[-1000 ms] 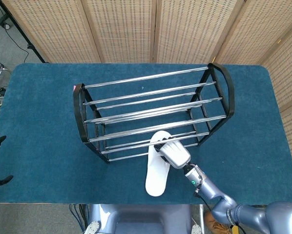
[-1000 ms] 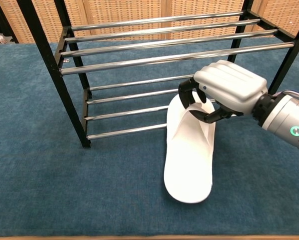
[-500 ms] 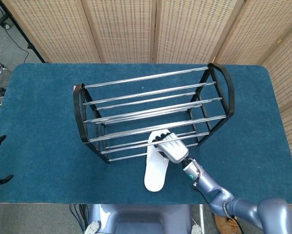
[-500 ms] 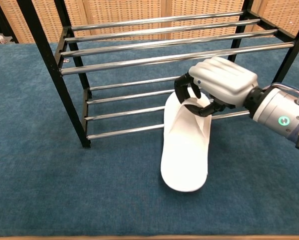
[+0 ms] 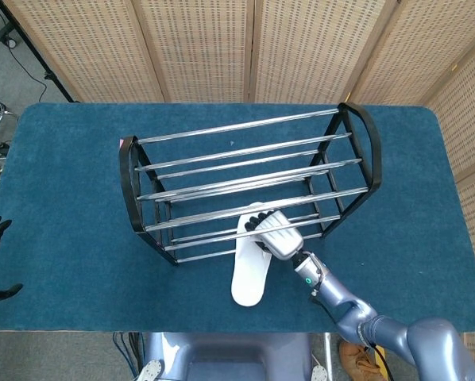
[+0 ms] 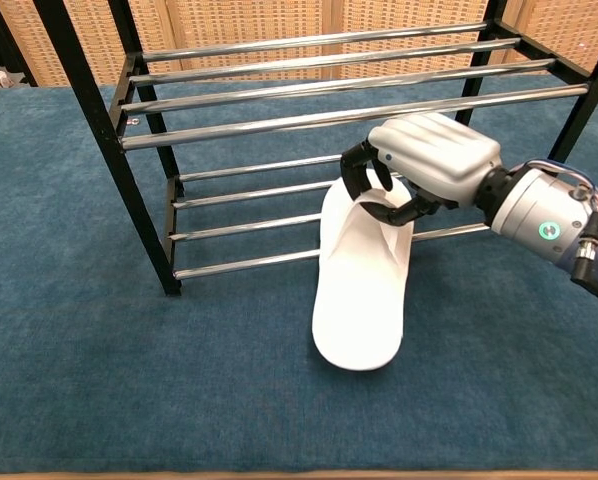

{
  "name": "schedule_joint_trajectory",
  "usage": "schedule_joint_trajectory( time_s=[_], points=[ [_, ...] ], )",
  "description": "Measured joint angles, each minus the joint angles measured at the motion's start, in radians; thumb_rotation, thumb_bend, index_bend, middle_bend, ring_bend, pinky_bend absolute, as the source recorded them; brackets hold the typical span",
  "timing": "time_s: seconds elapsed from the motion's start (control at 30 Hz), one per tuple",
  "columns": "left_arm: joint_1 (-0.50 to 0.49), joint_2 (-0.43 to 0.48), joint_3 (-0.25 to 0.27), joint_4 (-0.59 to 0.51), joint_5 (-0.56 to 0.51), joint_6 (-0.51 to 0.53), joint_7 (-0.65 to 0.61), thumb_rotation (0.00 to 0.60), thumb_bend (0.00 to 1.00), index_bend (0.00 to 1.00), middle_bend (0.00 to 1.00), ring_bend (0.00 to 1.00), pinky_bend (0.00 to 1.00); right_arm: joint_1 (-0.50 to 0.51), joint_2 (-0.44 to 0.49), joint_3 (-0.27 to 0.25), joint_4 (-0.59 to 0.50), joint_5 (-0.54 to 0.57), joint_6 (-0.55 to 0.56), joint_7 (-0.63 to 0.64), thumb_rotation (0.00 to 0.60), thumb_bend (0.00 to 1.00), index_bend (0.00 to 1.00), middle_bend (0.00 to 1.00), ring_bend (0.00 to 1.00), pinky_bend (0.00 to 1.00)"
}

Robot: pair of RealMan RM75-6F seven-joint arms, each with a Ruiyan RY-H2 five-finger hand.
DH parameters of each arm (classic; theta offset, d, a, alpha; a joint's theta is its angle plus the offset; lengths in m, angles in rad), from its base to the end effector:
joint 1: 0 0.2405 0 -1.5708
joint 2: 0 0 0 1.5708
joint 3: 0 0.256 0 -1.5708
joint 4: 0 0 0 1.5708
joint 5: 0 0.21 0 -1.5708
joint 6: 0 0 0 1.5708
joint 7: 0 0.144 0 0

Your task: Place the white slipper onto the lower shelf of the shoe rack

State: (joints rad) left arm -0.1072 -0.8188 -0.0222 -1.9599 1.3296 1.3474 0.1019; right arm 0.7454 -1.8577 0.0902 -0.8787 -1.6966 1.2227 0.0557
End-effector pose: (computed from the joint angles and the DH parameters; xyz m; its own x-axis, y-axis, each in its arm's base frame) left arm -0.2852 0.1731 0.2034 0.4120 0.1749 0.8942 0.8935 0.1146 -0.4341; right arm -0.1431 -0.3399 -0.0644 0.4459 0.0337 0.8944 -0.6516 -0.6729 0.3502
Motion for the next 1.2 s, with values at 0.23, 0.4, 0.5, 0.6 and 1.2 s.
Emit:
schedule_joint_trajectory(
  time_s=[0.23, 0.4, 0.5, 0.6, 1.2],
  points=[
    [-0.002, 0.004, 0.004, -0.004, 0.002, -0.01, -0.007, 0.6, 0.08, 0.0, 0.0, 0.0, 0.0, 0.024, -0.011, -0.01, 0.059, -0.02, 0.021, 0.044, 0.6, 0.55, 0.63, 0.56, 0.59, 0.71],
    [-0.003, 0.005, 0.004, -0.006, 0.001, -0.012, -0.007, 0.6, 0.08, 0.0, 0.0, 0.0, 0.0, 0.046, -0.021, -0.021, 0.107, -0.036, 0.033, 0.087, 0.6, 0.55, 0.63, 0.56, 0.59, 0.71],
    [-0.004, 0.005, 0.004, -0.006, -0.003, -0.013, -0.005, 0.6, 0.08, 0.0, 0.0, 0.0, 0.0, 0.056, -0.029, -0.026, 0.133, -0.043, 0.041, 0.108, 0.6, 0.55, 0.63, 0.56, 0.59, 0.71],
    [-0.005, 0.005, 0.003, -0.007, -0.009, -0.015, -0.003, 0.6, 0.08, 0.0, 0.0, 0.0, 0.0, 0.067, -0.037, -0.03, 0.16, -0.05, 0.048, 0.121, 0.6, 0.55, 0.63, 0.56, 0.59, 0.71],
    [-0.008, 0.005, -0.002, -0.006, -0.029, -0.018, -0.001, 0.6, 0.08, 0.0, 0.0, 0.0, 0.0, 0.138, -0.115, -0.046, 0.326, -0.05, 0.024, 0.203, 0.6, 0.55, 0.63, 0.55, 0.58, 0.71]
  ],
)
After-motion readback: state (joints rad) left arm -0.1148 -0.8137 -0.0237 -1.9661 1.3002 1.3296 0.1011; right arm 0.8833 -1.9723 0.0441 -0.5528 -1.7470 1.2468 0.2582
